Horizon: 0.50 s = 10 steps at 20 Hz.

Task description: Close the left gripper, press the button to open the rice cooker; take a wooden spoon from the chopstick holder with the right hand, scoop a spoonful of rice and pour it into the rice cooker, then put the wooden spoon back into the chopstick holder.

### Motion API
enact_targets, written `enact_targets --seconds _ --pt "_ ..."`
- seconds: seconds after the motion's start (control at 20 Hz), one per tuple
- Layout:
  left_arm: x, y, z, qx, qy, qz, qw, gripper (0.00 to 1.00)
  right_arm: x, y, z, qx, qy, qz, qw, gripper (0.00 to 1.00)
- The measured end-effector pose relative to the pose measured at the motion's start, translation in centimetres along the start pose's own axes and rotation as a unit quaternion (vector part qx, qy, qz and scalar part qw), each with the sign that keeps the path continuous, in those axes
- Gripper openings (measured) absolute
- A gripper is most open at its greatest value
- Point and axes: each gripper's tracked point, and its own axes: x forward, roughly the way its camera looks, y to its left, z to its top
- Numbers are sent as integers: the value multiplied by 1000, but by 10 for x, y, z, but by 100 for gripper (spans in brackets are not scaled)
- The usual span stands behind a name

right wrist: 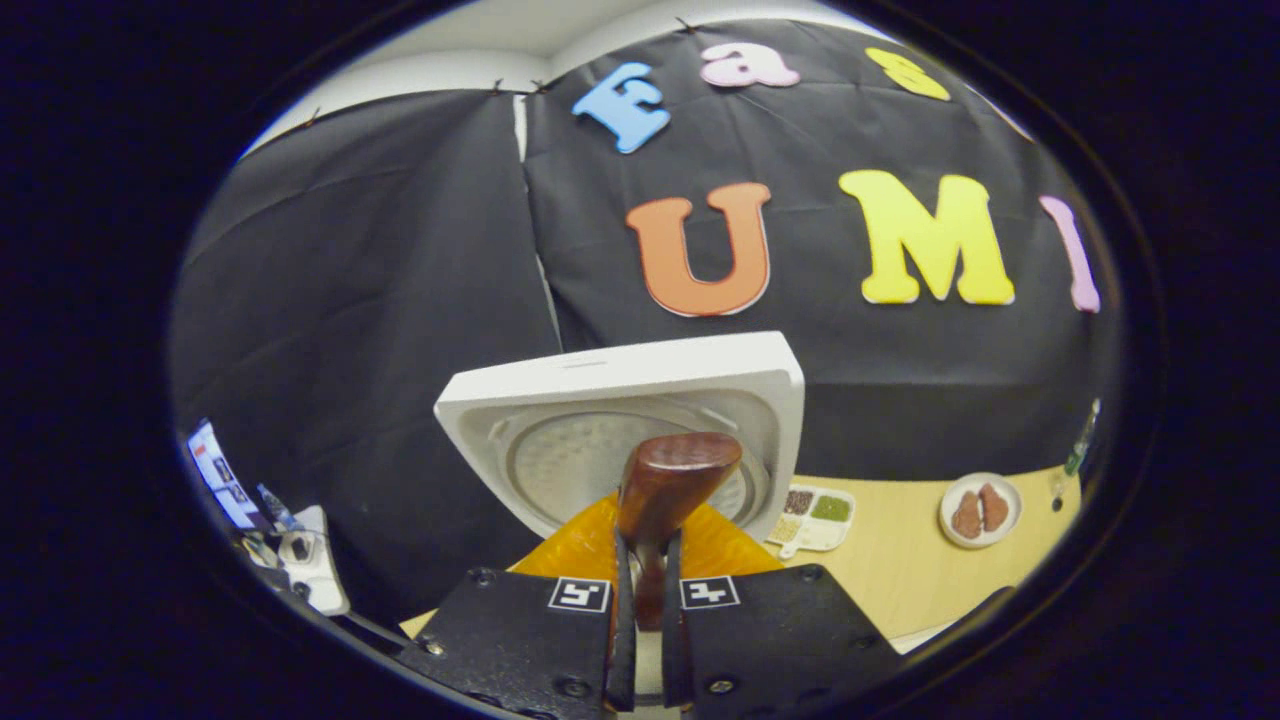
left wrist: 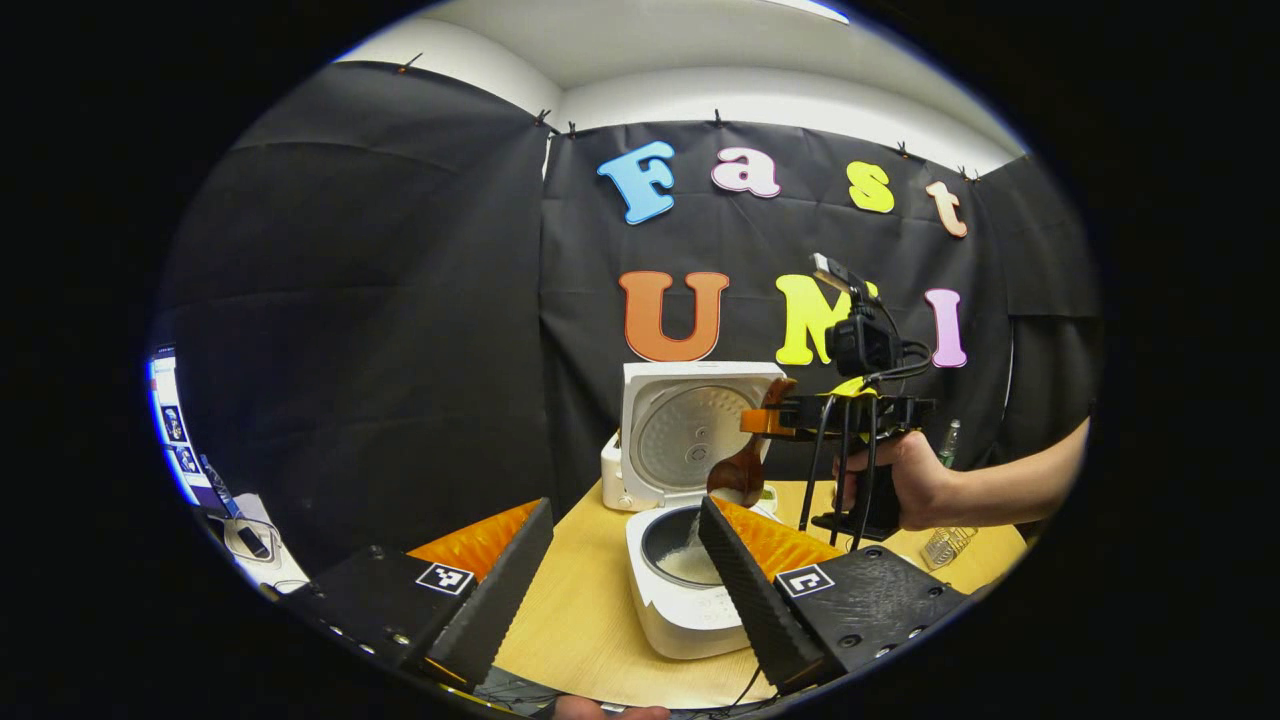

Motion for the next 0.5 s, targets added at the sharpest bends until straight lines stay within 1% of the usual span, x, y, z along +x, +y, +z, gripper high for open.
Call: enact_targets --seconds 0.05,0.15,0.3,0.5 --pt "-1 0 0 1 -1 -1 1000 94 -3 6 7 -38 -9 3 999 12" --pt "0 -2 -1 1 -1 -3 1000 94 -10 20 15 -106 -24 14 994 12" --pt "-1 -5 4 0 -5 -8 1000 94 -23 37 15 -168 -33 28 985 12" --pt "-2 -6 8 1 -12 -10 1000 94 -37 54 26 -232 -61 34 970 12"
